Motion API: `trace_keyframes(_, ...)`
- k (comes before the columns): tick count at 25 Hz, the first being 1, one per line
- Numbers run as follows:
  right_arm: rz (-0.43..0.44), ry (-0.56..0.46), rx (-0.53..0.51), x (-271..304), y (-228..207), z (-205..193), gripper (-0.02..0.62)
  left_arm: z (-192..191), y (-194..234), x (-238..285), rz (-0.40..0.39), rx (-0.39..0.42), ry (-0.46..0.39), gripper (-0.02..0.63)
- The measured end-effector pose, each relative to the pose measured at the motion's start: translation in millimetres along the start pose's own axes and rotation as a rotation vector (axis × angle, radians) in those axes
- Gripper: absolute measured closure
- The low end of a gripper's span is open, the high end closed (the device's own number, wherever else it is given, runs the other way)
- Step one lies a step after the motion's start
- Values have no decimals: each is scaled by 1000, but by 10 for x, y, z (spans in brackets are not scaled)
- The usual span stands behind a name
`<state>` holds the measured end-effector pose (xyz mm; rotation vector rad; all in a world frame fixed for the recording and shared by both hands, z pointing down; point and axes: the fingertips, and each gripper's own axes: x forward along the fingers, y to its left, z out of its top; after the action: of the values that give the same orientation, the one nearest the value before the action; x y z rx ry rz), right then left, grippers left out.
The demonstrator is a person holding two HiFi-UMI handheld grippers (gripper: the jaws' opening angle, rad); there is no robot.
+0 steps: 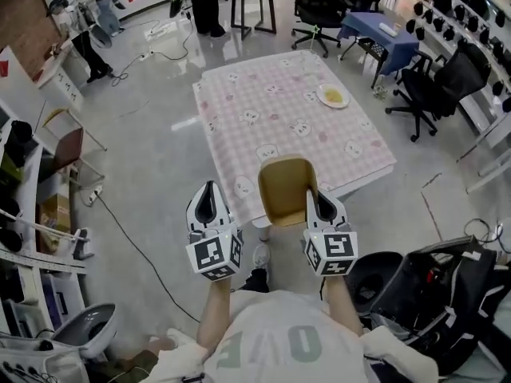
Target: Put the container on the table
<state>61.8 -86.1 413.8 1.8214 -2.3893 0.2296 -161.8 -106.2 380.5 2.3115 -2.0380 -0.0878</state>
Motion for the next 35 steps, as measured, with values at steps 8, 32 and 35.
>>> trace_keyframes(8, -49, 8, 14, 945, -181, 232, 563, 10, 172, 1078, -61, -18, -7, 577)
trace_keyframes(32, 35, 66, 47, 1974, -737, 327, 563, -52, -15, 2007, 26, 18, 25, 577)
trace_keyframes(35, 40, 81, 49, 2096, -855, 333, 563, -47, -71, 2066, 32, 28, 21, 577)
